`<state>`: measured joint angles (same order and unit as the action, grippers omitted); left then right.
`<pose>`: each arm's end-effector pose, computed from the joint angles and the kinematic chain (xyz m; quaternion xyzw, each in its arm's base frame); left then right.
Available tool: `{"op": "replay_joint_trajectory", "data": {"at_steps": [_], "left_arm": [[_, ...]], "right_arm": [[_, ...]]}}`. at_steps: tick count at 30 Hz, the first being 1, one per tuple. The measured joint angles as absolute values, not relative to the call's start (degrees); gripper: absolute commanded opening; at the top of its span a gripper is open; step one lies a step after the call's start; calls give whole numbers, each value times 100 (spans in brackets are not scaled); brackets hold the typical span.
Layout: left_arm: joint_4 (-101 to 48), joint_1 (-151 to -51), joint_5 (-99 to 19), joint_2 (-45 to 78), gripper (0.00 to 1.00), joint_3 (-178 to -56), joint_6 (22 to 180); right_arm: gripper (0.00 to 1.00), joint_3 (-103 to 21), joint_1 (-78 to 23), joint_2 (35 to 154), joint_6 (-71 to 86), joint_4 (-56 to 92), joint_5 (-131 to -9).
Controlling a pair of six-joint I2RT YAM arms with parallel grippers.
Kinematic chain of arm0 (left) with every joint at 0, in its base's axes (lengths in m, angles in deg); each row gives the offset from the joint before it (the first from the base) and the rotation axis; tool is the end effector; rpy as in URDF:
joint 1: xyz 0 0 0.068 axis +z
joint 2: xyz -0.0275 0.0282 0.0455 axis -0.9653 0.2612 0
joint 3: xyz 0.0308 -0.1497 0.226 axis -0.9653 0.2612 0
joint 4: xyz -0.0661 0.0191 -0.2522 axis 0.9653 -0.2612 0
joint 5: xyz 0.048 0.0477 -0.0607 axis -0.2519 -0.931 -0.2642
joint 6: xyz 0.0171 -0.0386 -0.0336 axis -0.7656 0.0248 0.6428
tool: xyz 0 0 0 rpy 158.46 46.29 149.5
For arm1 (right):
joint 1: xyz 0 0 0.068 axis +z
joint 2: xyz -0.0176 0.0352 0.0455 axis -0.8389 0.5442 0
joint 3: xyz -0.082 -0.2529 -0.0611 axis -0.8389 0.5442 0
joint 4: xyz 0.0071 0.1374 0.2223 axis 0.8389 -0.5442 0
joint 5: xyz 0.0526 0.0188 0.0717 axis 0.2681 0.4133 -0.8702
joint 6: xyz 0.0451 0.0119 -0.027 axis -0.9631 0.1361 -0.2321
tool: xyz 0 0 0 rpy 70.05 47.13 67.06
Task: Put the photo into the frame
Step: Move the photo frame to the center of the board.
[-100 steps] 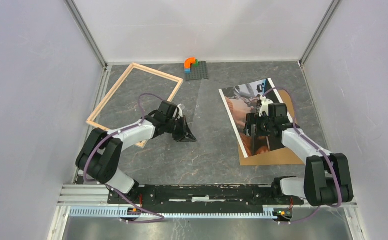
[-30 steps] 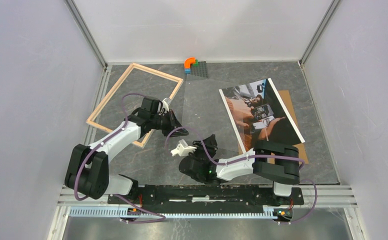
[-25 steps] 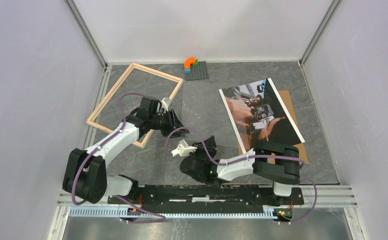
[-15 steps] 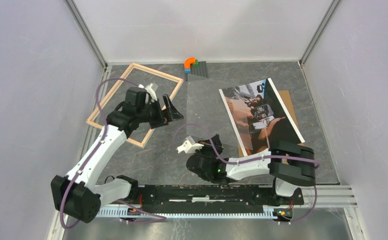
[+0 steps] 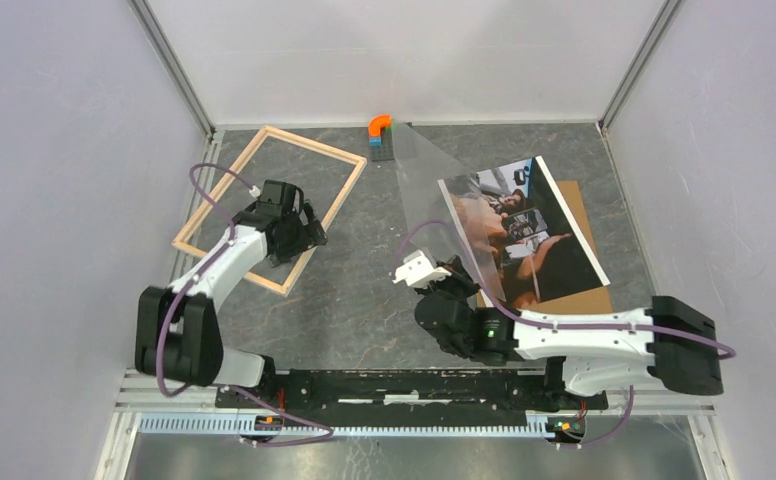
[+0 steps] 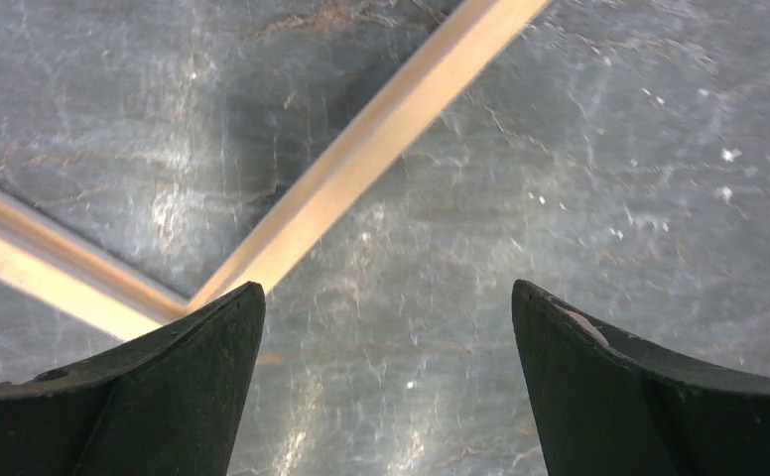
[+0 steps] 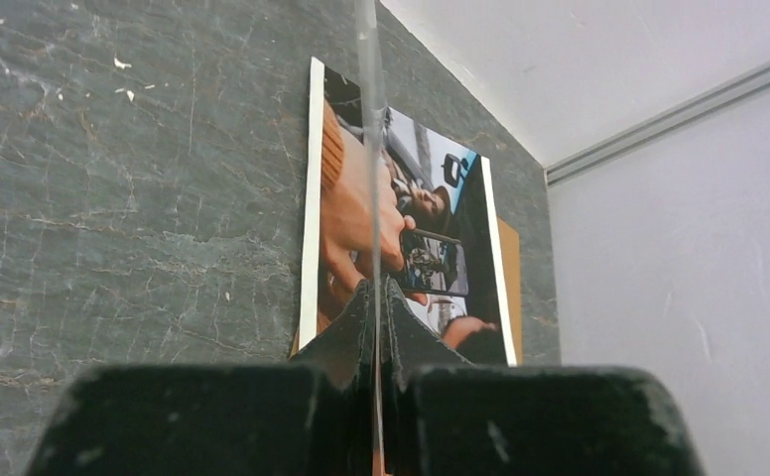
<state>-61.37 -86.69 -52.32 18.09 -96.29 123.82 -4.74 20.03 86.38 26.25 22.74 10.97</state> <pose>0.2608 -0.0520 0.2275 -0.1997 0.9393 -0.0775 0.2679 0.0899 0.2395 0.2390 -0.2715 0.7061 -0.2122 0.6186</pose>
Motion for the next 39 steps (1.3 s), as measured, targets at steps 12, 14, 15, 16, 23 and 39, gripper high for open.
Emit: {"op": "replay_joint_trajectory", "data": {"at_steps": [12,14,15,16,23,39], "left_arm": [[-5896,-8243,-5069,3450,100,-10143,12358],[-5875,-8232,-4999,3562,100,-10198,12358],[-5857,-8230,-4940,3592,100,-10202,12358],[-5859,-8232,-4883,3614,100,-10202,12361],[-5479,-8226,-4363,3487,100,-9861,12409],[-4316,-9920,-3512,2499,100,-8536,14142]], "right_arm": [[0,-253,1745,7290,2096,1692,553],[0,-251,1725,7217,2094,1649,526],[0,-251,1710,7187,2096,1640,507],[0,-251,1690,7143,2098,1625,491],[0,-251,1612,6796,2094,1539,459],[0,-345,1168,6400,1862,1194,233]]}}
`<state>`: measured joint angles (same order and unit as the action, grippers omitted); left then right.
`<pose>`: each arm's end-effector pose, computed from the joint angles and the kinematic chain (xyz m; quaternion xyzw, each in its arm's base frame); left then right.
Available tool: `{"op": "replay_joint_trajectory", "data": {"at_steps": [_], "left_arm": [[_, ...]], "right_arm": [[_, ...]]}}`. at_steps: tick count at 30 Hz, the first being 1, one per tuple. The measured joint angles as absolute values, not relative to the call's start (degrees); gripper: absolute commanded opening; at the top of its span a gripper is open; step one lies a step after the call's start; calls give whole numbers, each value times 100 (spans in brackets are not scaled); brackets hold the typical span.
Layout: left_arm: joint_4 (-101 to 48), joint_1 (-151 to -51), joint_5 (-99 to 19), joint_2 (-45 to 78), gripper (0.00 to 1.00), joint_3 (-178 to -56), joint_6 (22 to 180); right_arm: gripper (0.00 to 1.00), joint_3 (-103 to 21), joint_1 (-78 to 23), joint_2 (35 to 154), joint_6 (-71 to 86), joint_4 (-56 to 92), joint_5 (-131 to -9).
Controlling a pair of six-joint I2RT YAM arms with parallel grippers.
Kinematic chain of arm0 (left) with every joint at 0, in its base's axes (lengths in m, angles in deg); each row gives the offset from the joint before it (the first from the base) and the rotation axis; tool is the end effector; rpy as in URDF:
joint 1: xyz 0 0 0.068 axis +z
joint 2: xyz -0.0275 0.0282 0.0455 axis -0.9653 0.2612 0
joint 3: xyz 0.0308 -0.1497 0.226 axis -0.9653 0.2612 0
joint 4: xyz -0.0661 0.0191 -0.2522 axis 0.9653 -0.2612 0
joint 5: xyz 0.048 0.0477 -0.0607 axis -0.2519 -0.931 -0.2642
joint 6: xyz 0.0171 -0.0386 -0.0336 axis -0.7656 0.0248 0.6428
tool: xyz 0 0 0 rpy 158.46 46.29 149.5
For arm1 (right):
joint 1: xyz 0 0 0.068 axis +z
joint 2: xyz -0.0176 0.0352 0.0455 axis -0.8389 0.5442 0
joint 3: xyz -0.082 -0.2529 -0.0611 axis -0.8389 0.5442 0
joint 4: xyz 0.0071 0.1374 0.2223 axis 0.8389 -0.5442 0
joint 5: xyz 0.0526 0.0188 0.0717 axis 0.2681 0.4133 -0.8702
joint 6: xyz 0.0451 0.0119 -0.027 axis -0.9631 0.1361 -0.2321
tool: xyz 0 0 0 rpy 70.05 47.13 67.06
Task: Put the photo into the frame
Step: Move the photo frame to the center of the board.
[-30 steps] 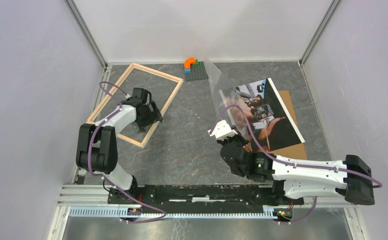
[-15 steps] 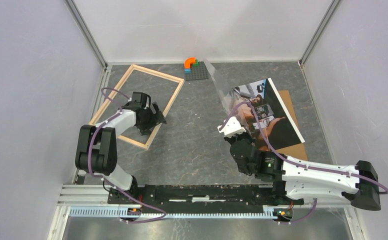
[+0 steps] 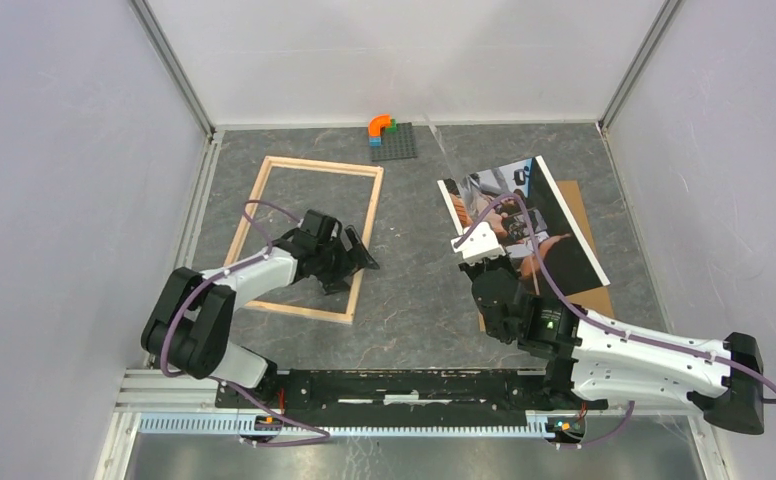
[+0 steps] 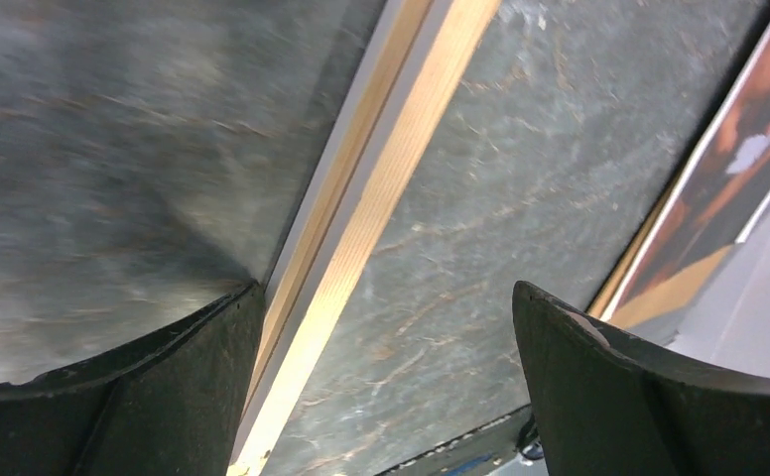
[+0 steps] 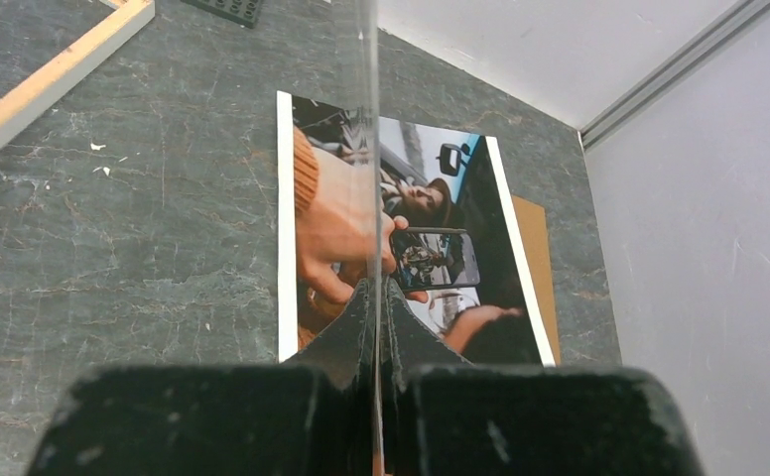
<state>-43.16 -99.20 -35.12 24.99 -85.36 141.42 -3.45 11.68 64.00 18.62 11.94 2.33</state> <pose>0.2427 -0.1187 0.1606 -0.1990 0.9333 -0.2583 0.1506 0.0985 0.1646 0.2938 -0.1610 0.7384 -0.1031 0.6467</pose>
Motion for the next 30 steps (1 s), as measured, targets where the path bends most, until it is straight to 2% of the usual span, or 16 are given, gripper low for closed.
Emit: {"op": "replay_joint_trajectory", "data": {"at_steps": [7,20,25,30], "left_arm": [[-3711,-10722,-3403,2860,100,-8633,14927],[-2432,-11401,-2651,4471,100,-10208,15386],[-1752,-11395,-2297,4281,100,-10069,15331],[-1875,-11340,-2083,3291,99,-9653,14955]], "right_arm": [[0,-516,1059,6402,1714,995,157],[0,-649,781,6297,1580,750,155],[0,-726,691,6214,1589,658,159],[0,-839,626,6197,1853,816,0]]}}
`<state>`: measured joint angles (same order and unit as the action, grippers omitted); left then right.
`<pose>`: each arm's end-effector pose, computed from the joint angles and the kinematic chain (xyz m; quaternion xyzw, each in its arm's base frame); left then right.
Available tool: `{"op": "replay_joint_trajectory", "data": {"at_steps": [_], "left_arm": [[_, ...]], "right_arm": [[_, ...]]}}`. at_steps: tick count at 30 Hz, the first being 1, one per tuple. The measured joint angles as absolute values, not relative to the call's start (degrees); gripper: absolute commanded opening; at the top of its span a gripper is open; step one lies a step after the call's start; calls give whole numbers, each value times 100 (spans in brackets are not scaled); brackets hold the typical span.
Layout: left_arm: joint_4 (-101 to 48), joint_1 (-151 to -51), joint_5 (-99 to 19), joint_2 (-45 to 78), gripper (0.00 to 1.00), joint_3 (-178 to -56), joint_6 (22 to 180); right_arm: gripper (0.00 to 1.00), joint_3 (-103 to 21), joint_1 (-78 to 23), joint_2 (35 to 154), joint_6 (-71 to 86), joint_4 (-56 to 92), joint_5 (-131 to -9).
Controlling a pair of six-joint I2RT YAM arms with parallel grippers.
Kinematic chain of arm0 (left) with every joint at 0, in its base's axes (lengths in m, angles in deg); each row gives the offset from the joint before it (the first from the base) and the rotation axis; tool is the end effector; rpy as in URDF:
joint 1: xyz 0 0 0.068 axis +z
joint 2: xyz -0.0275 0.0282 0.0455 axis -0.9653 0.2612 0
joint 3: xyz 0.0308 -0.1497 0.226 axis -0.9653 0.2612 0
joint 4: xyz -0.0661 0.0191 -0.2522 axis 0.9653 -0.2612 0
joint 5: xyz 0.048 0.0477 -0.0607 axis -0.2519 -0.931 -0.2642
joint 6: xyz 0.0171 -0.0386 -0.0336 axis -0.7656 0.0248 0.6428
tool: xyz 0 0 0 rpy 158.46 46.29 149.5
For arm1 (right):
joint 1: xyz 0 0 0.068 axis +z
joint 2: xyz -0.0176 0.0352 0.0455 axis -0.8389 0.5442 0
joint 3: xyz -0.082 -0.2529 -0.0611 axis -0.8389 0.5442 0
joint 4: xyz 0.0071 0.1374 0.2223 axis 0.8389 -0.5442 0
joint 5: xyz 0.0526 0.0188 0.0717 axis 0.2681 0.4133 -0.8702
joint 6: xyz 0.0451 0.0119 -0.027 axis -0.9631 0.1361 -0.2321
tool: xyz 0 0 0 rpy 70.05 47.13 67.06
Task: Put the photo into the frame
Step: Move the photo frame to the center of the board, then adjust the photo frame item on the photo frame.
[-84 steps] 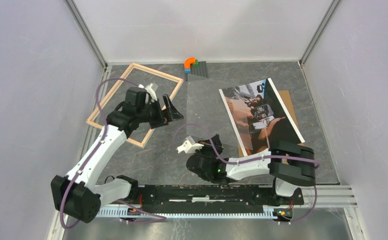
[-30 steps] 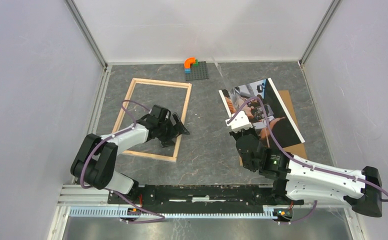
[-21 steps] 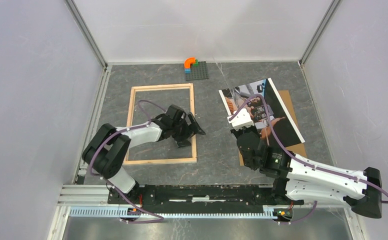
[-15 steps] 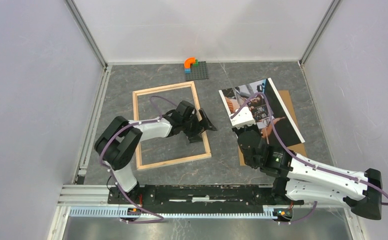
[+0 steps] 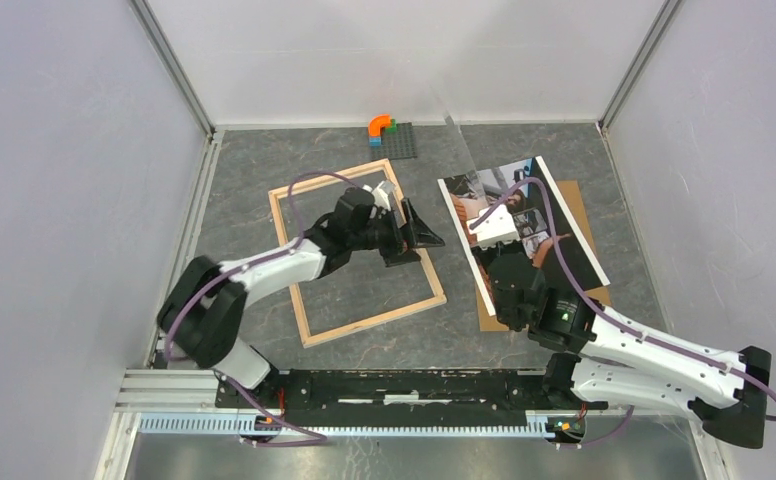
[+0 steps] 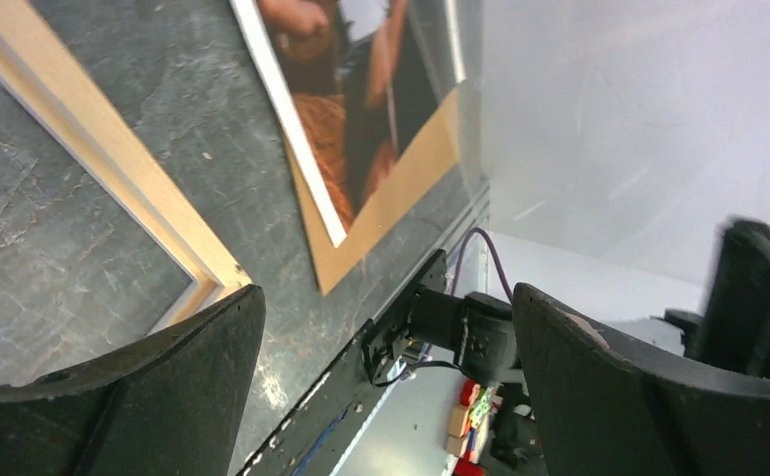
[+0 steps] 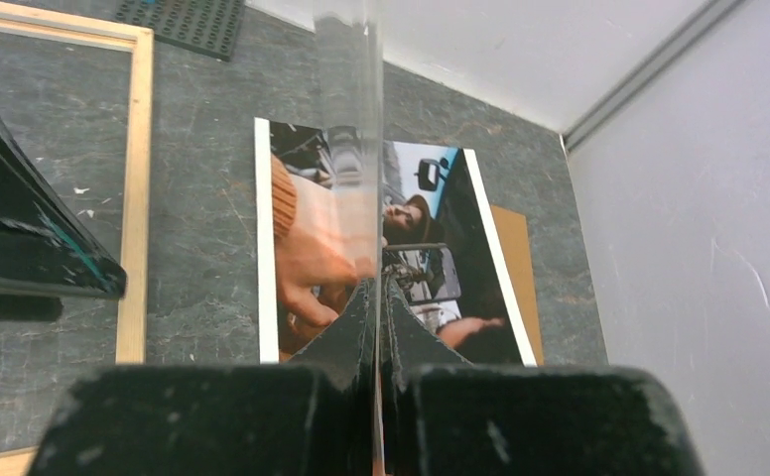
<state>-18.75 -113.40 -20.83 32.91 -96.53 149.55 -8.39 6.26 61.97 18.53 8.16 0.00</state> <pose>0.2607 -0.2287 0.2138 -0.0428 0.8479 -0.5033 0.1611 0.1099 0.1487 0.3227 -0.1211 0.7415 -0.1009 0.6521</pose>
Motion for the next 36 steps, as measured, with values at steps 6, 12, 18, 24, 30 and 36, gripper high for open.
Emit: {"op": "replay_joint_trajectory", "data": {"at_steps": [6,12,18,24,30,36], "left_arm": [[-2677,-10770,-1928,1778,97,-9507,14590],[-3643,-9183,-1672,624,100,-9216,14920],[-4043,-8886,-1486,117,100,-8536,15921],[-3991,-8886,-1501,-290,100,-8139,17038],[-4207,-8886,-1724,-766,94,-8139,17440],[-4273,-8886,-1742,-589,83,-8154,17606]], "right_arm": [[0,-852,621,6457,2653,1362,-601],[0,-848,621,7054,3523,1856,-1887],[0,-712,809,7617,3939,2230,-2654],[0,-483,1048,7980,4065,2278,-2901],[0,-387,1109,8026,4081,2387,-2960],[1,-363,1161,8103,4096,2451,-2982]]}}
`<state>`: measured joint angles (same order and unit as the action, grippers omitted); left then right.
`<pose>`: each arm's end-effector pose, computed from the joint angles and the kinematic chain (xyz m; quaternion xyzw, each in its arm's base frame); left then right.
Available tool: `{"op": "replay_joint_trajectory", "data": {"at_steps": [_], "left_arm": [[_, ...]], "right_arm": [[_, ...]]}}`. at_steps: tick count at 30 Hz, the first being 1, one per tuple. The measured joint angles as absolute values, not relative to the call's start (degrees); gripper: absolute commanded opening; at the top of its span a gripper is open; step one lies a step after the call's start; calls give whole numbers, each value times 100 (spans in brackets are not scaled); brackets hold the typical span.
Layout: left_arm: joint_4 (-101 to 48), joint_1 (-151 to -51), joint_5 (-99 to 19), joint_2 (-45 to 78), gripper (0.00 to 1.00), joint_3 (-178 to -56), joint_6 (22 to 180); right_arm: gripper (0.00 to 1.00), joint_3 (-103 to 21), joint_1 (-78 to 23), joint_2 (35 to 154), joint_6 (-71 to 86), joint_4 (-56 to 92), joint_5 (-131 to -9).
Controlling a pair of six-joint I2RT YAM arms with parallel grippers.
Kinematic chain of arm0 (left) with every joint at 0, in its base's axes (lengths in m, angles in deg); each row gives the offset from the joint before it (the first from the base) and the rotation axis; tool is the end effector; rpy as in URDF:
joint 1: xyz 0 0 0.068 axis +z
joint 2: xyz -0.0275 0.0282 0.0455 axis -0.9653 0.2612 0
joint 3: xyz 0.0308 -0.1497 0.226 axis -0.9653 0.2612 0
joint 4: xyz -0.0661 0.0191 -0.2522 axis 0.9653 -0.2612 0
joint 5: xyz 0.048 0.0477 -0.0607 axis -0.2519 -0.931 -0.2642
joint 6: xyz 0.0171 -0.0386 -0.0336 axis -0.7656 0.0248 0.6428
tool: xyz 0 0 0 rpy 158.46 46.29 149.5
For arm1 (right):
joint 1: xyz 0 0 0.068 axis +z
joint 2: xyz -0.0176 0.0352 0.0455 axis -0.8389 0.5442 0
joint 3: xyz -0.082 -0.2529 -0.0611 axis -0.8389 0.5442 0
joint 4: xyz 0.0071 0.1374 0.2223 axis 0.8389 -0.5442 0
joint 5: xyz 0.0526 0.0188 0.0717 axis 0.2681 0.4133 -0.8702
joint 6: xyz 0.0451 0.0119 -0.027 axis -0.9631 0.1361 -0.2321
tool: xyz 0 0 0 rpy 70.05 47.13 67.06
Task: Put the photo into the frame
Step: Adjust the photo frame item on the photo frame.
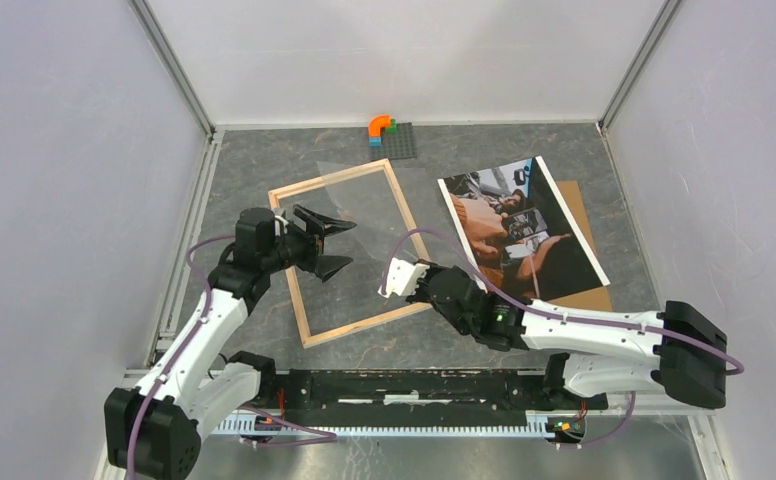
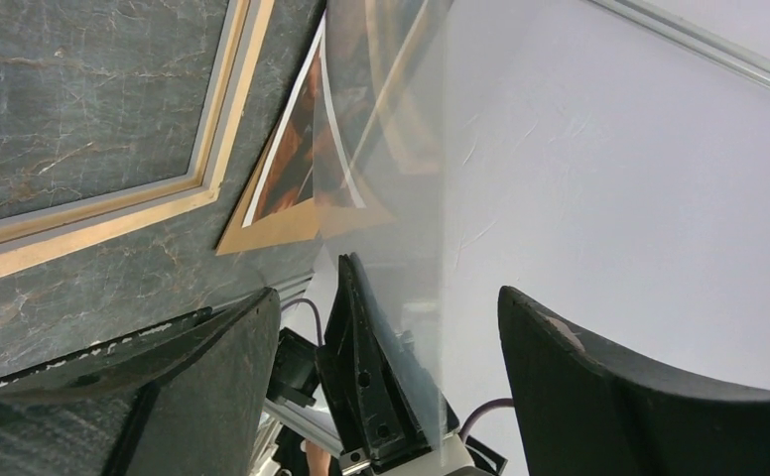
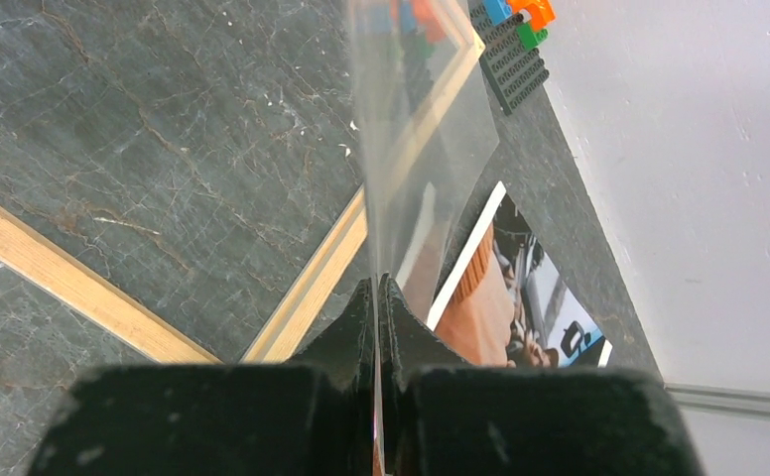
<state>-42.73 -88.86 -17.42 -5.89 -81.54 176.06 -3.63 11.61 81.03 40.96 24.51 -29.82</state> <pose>0.1932 -0.0670 0.2618 -0.3892 0.7505 -0.5181 0.1299 0.1116 0.2334 0.2486 -0.4898 0.6544 -0.0251 0.5756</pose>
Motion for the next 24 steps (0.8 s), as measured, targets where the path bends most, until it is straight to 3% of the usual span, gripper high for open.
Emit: {"op": "replay_joint_trajectory", "data": {"at_steps": [4,10,16,18,22,24], "left_arm": [[-4288,-8914,-1753,-482,72,-8211,17617],[-4281,-8995,-1705,-51,65,-8289,17488],[-4045,-9010,-1495,287,33,-8176,17149],[-3873,-9010,-1432,338,23,-8031,17099],[-3685,-9008,-1287,534,10,-7800,16898],[-3685,-8993,-1244,633,3,-7802,16568]], "right_arm": [[2,-363,1203,8245,4098,2503,-2977],[6,-367,1316,8599,4098,2527,-2896],[17,-522,1426,8988,4037,2470,-2735],[24,-584,1448,9062,3995,2446,-2702],[56,-667,1496,9152,3812,2363,-2682],[66,-728,1515,9156,3650,2215,-2684]]}}
